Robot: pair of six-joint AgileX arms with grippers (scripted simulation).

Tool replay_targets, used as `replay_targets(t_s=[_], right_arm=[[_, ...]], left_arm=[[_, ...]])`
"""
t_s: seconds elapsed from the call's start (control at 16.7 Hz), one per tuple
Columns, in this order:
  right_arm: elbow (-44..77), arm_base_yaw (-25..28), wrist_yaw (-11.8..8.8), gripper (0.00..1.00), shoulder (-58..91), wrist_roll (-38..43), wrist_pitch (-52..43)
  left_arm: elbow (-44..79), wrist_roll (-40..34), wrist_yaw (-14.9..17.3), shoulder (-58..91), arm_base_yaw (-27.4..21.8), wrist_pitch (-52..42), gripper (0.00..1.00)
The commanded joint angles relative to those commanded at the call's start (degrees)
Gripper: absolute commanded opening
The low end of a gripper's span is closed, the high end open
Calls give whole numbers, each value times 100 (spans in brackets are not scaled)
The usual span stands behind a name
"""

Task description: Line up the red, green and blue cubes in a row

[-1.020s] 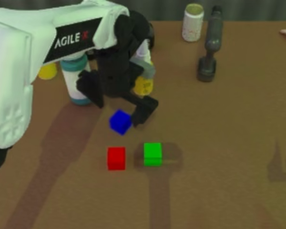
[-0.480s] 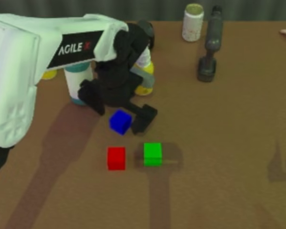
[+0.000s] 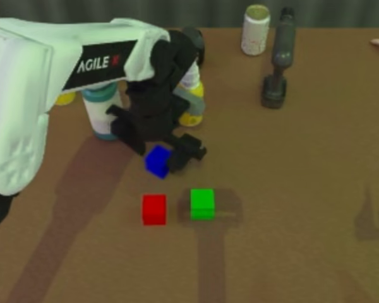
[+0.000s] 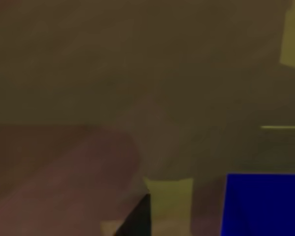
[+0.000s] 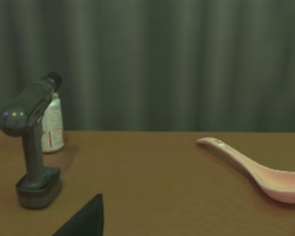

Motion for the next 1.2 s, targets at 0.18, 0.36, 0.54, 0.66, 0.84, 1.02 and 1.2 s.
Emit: replay_targets(t_s=[0.18,0.36,0.54,0.66,0.84,1.02,1.2], right_arm=[[0,0,0,100,0,0,0],[0,0,0,100,0,0,0],[0,0,0,100,0,0,0],[0,0,0,100,0,0,0],[0,0,0,100,0,0,0],[0,0,0,100,0,0,0],[0,0,0,100,0,0,0]], left_arm=[[0,0,0,0,0,0,10],[0,0,0,0,0,0,0],[0,0,0,0,0,0,0],[0,0,0,0,0,0,0],[85,-8,21,-212,-13,-80,0],[406,-4,29,-314,10,-499,0],[840,-10,21,-492,61,-1177,0]])
